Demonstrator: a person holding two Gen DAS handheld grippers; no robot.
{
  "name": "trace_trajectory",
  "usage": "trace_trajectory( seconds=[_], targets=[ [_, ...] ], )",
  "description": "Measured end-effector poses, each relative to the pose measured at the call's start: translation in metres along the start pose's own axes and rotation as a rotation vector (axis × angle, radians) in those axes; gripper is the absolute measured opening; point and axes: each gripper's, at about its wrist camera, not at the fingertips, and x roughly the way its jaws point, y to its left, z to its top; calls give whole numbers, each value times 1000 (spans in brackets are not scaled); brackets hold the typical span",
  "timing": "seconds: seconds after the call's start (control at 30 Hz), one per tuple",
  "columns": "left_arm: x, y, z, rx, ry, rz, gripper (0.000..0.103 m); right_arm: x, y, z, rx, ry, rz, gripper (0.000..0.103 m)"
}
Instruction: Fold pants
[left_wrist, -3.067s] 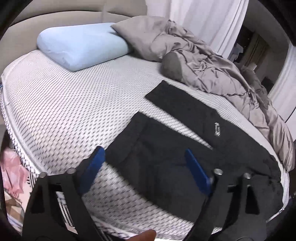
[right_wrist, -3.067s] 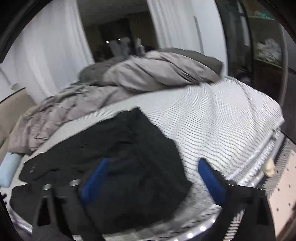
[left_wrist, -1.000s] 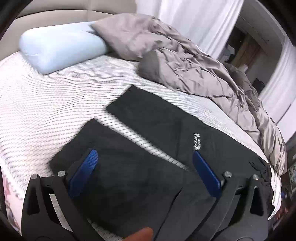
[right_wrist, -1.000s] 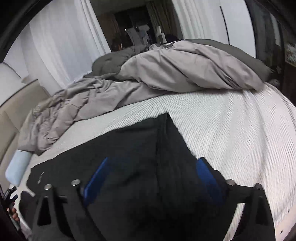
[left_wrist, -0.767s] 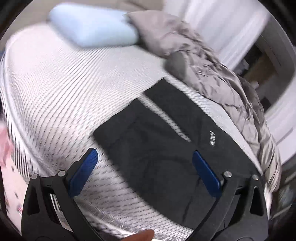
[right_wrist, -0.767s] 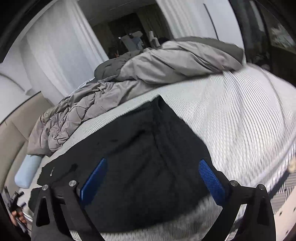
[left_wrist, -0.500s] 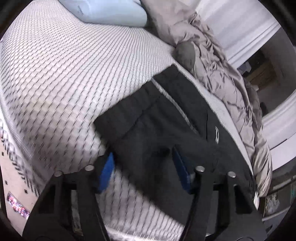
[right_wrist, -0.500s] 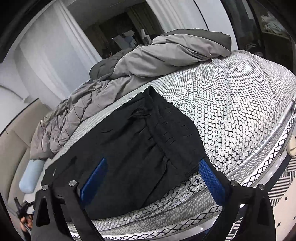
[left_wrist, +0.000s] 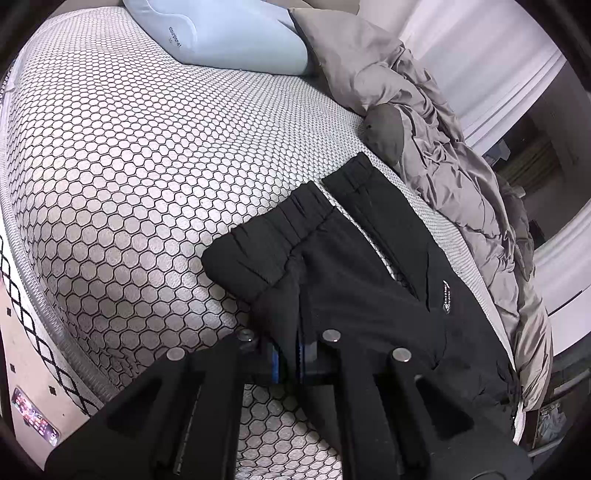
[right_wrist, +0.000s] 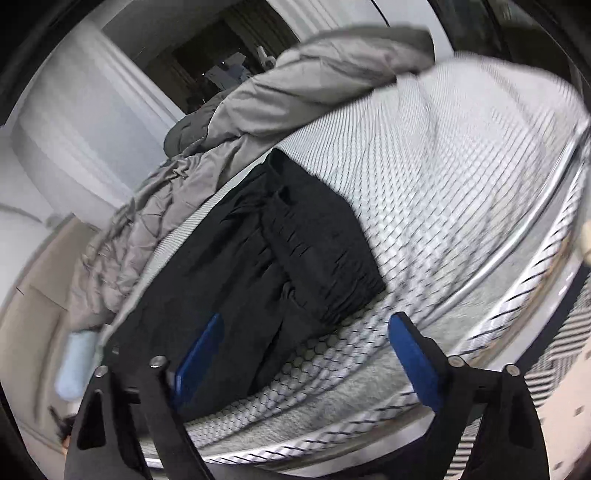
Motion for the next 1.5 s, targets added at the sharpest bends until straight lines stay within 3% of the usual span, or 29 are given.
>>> trace_trajectory(
  seconds=[0.07,0.13,0.2,0.3,0.47,0.63,0.77,1.0,1.17,1.2,1.23,1.3,1.37,1.4,1.47,1.5],
  targets=[
    [2,-3,1,6,2,3,4,15,-5,7,36,2,0,77],
    [2,-8,1,13,-1,8,4,26,-8,13,62,5,-37,56],
    [-8,-11,-1,20,-17,-4,4,25,-6,17,67,-3,-57,20],
    [-17,-12,-3,29,-16,-28,4,-11,0,17,12,-106,-90,14],
    [3,-10,-9,13,38,-10,4,-1,-20,11,37,-12,-135,14],
    [-16,-27,1,45,-11,-33,3,-25,-4,18,24,-107,-73,14],
    [-24,-59,23,85,-56,-55,3,-36,34,38,-58,-200,-70,13],
    [7,-137,87,133,-87,-53,4,-12,101,121,-130,-304,-76,13],
    [73,-197,139,157,-53,5,5,62,144,190,-162,-266,-140,14],
    [95,-207,150,153,-46,40,15,83,151,203,-172,-255,-156,16],
    [114,-214,160,149,-46,70,43,101,157,213,-185,-242,-183,19],
    [142,-214,171,119,-44,100,87,140,165,233,-203,-233,-259,42],
    [157,-216,179,100,-12,95,87,163,164,242,-193,-233,-338,57],
    [158,-212,178,102,-3,78,87,165,161,240,-164,-235,-342,57],
    [149,-205,174,98,-20,48,87,157,156,227,-118,-252,-278,62],
    [142,-201,169,99,-27,50,87,151,157,217,-112,-265,-269,73]
  ],
)
